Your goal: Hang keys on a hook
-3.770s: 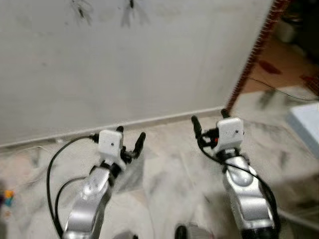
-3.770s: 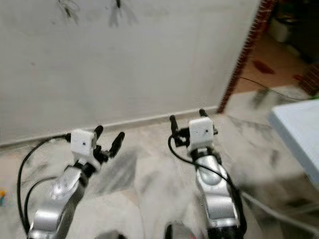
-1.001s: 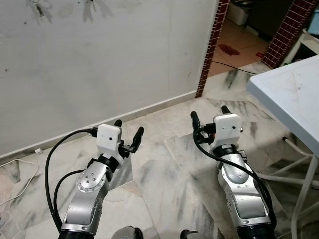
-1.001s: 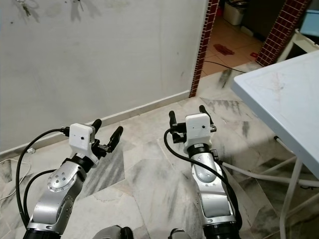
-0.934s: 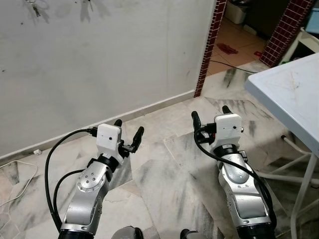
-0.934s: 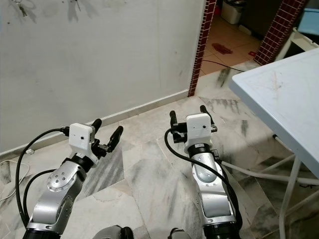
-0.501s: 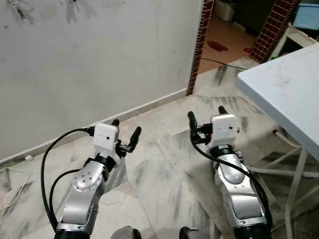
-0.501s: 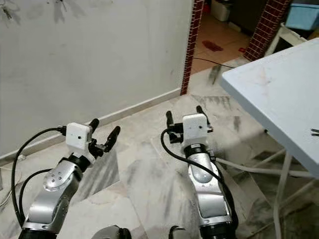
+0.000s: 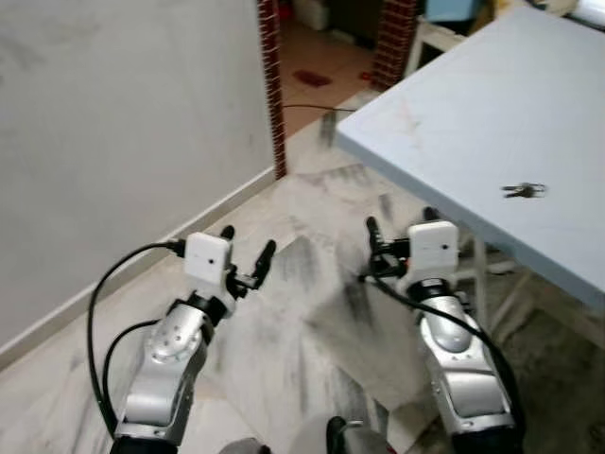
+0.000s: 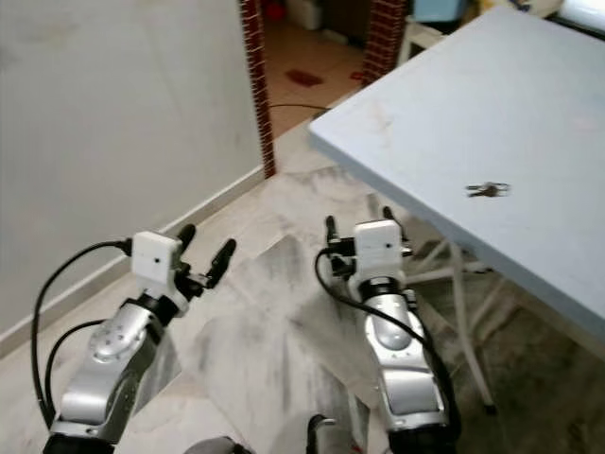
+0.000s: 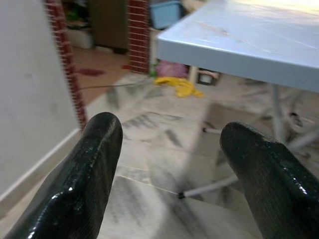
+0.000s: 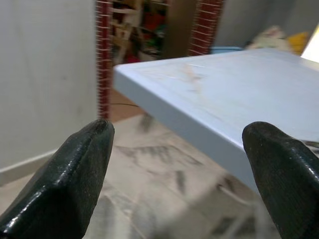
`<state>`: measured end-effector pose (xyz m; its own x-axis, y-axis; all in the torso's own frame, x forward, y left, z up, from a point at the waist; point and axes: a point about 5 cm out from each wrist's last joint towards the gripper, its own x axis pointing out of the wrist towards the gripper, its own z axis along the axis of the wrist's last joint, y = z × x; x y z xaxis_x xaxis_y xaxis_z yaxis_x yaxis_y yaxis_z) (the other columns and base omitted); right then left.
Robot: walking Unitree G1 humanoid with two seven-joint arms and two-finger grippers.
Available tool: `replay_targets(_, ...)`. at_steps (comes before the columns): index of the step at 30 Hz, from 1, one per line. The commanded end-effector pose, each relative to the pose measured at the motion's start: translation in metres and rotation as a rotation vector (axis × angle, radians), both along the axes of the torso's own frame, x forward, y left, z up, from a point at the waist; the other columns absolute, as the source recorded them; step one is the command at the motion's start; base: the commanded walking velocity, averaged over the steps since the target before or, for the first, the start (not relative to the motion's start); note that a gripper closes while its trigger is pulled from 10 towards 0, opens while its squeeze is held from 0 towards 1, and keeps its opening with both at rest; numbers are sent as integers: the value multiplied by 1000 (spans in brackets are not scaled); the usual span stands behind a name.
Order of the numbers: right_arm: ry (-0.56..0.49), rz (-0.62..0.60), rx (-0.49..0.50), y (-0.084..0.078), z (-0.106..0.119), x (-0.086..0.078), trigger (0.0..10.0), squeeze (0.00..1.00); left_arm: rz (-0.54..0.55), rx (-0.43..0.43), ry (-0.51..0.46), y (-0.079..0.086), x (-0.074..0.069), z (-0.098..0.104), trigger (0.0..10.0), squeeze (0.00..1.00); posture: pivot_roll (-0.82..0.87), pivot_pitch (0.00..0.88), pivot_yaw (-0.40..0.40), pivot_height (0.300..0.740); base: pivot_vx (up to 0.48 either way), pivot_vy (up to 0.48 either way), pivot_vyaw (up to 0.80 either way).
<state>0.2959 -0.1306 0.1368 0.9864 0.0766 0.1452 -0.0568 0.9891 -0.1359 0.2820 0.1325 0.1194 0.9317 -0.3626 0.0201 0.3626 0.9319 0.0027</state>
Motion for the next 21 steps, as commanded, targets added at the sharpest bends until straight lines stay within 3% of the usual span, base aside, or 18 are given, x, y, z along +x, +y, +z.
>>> replay_targets(1,-2,15,3,4,1,0,10000,0,13,8,8,3,0,-1,10000,0,-4,164,64,740,0,0,-769)
replay_targets(21,-13,3,-3,1,5,-2,10000,0,40,-18,4,7,4,3,10000,0,-18,175,60,740,0,0,-772)
